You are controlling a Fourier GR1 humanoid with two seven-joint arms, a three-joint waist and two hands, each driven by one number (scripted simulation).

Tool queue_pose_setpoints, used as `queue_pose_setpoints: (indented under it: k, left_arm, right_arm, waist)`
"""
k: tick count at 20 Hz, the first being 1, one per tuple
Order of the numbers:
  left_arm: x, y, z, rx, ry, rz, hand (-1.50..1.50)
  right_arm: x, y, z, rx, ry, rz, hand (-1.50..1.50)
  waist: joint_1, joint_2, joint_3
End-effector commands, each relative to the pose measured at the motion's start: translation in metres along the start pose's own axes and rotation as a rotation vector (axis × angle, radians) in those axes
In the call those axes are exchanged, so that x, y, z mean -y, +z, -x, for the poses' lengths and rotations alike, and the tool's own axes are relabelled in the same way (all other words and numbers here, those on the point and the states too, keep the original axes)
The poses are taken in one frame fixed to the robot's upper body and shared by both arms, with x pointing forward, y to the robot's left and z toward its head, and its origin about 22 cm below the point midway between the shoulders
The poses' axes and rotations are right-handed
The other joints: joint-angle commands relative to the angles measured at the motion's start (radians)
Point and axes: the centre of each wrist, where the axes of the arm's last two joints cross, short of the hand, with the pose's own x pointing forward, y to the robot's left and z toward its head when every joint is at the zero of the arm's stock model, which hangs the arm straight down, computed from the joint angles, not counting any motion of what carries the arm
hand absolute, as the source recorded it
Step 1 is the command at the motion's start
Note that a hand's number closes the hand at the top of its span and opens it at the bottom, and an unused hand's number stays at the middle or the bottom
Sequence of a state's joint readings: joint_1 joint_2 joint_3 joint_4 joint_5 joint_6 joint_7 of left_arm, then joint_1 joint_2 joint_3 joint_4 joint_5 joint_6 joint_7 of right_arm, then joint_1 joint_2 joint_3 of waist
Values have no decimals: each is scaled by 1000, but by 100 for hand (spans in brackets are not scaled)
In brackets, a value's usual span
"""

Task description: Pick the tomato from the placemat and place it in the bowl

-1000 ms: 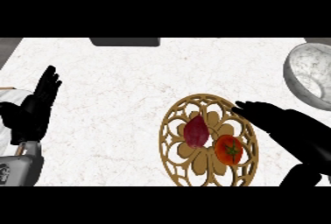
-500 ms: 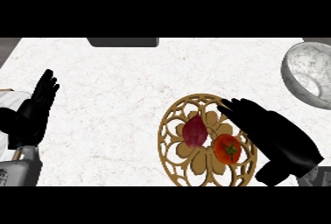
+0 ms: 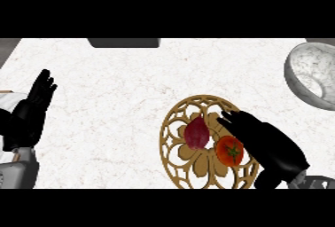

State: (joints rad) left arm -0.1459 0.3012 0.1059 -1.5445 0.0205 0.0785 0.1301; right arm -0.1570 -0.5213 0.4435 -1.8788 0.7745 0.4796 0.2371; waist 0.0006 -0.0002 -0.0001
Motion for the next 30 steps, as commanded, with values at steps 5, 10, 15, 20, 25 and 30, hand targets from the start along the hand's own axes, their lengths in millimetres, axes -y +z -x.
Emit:
queue_pose_setpoints:
  k: [5, 10, 15, 20, 25, 30]
  left_arm:
    - [-12, 11, 5, -8, -8, -9, 0]
    - [8, 3, 10, 0, -1, 0, 0]
    - [9, 14, 1, -19, 11, -6, 0]
    - [1, 6, 9, 9, -7, 5, 0]
    - [-13, -14, -13, 2, 1, 3, 0]
    - [-10, 6, 14, 6, 12, 3, 0]
  right_arm:
    - [-22, -20, 3, -11, 4, -10, -150]
    - [-13, -38, 5, -42, -20, 10, -150]
    - [-33, -32, 10, -32, -40, -59, 150]
    - [-30, -51, -9, 74, -37, -51, 150]
    - [-48, -72, -18, 78, -55, -28, 150]
    - [-45, -77, -10, 59, -39, 84, 150]
  waist:
    - [2, 0, 0]
    - [2, 0, 0]
    - [2, -1, 0]
    - [2, 0, 0]
    - [1, 1, 0]
    - [4, 1, 0]
